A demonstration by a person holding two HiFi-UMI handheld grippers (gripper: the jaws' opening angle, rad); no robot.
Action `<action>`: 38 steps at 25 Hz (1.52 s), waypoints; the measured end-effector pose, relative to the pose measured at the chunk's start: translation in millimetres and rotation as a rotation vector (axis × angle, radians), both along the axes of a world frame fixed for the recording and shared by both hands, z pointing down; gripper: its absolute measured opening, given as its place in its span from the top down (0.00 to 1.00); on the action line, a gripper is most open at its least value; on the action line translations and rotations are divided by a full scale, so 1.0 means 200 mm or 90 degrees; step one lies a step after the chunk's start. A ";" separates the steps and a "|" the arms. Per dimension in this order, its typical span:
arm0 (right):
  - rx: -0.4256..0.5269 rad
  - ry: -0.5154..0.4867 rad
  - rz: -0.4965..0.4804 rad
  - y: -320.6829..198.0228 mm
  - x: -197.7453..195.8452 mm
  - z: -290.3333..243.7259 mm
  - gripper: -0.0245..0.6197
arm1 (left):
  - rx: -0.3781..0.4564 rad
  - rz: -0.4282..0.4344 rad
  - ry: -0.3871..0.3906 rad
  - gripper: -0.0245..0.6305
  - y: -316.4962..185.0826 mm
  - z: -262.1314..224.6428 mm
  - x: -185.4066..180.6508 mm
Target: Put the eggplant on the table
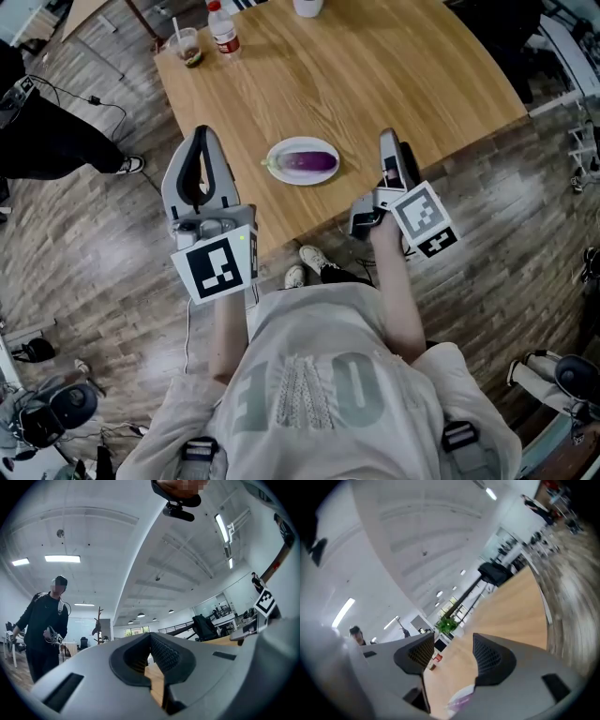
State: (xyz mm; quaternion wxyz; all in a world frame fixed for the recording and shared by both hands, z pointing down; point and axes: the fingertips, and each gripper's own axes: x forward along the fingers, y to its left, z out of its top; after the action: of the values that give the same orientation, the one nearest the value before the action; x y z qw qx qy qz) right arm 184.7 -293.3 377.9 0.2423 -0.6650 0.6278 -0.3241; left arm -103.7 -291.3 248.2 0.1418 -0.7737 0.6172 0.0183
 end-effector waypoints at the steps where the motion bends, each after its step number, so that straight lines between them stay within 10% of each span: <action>1: 0.031 0.068 0.000 0.01 -0.01 -0.11 0.58 | 0.006 0.006 0.000 0.95 0.01 -0.02 0.02; 7: 0.176 0.375 -0.028 0.11 -0.26 -0.55 0.58 | 0.034 0.028 -0.004 0.95 0.06 -0.10 0.05; 13: 0.259 0.523 -0.094 0.23 -0.57 -0.69 0.59 | 0.043 0.052 0.000 0.95 0.11 -0.13 0.09; 20: 0.305 0.576 -0.078 0.32 -0.75 -0.80 0.90 | 0.039 0.056 0.001 0.95 0.16 -0.14 0.07; 38: 0.246 0.593 -0.096 0.32 -0.74 -0.72 0.93 | 0.034 0.058 0.006 0.95 0.18 -0.12 0.06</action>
State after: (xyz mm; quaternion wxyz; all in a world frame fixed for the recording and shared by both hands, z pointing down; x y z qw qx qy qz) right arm 36.6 -228.9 233.7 0.0309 -0.6348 0.7639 0.1121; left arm -92.2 -255.9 223.3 0.1590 -0.7967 0.5814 0.0448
